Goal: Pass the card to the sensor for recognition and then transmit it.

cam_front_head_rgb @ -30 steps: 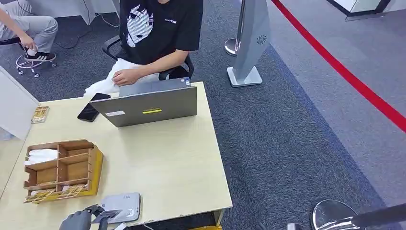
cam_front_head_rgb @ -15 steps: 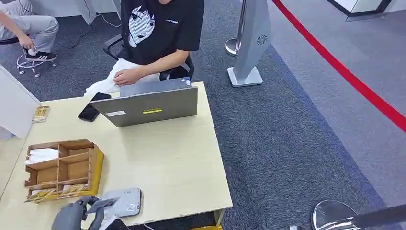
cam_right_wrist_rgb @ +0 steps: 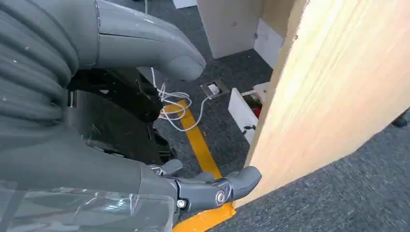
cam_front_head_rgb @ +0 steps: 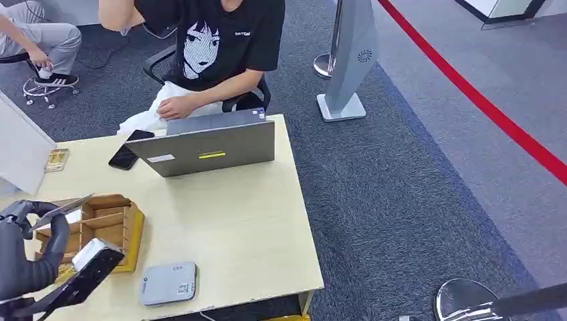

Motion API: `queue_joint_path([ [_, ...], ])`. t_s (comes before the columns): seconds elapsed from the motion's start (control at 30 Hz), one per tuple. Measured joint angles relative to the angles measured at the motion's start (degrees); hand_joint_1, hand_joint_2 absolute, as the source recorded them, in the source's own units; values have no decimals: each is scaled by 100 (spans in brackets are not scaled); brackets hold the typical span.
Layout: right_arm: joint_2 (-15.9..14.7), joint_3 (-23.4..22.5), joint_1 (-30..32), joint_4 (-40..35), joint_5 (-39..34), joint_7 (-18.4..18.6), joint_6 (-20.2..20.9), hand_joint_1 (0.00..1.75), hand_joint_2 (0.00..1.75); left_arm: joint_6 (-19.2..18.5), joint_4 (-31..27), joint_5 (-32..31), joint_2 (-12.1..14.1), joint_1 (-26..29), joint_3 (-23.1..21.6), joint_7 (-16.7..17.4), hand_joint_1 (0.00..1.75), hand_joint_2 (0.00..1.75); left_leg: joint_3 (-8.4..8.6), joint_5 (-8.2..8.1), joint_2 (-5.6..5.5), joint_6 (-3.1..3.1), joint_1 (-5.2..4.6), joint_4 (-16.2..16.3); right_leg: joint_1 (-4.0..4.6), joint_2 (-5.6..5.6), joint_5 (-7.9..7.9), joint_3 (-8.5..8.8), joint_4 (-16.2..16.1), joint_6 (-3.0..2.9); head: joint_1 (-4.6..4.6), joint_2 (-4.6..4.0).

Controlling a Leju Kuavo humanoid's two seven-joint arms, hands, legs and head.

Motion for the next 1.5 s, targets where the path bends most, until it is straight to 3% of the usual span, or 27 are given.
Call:
queue_joint_path([
  [0.17,0,-37,-121,114,190,87,229,0,175,-610,502,367,172,-495,531,299,175,175,-4,8,13,-5,1,0,0,13,14,-8,2,-3,0,0],
  [0.87,0,-120,-185,223,258,109,295,0,175,-638,859,337,137,-523,935,242,175,175,-23,9,15,-5,0,0,0,13,15,-27,2,-1,0,0],
  [1.2,0,-122,-186,234,264,66,295,0,175,-668,868,476,118,-505,937,138,175,175,-24,9,17,-5,0,0,0,16,18,-30,2,-5,0,0],
  [1.3,0,-122,-182,249,264,4,277,0,175,-653,865,726,107,-466,929,-37,175,175,-28,8,26,-5,-1,0,0,31,19,-40,2,-5,0,0],
  [1.33,0,-122,-182,249,267,9,262,0,175,-653,865,726,107,-469,929,-33,0,175,-29,8,28,-6,0,0,0,35,18,-43,2,-5,-2,0],
  [1.5,0,-122,-183,256,229,4,238,0,175,-574,861,820,109,-420,933,-59,0,175,-36,8,24,-5,0,-1,0,29,18,-43,2,-6,0,0],
])
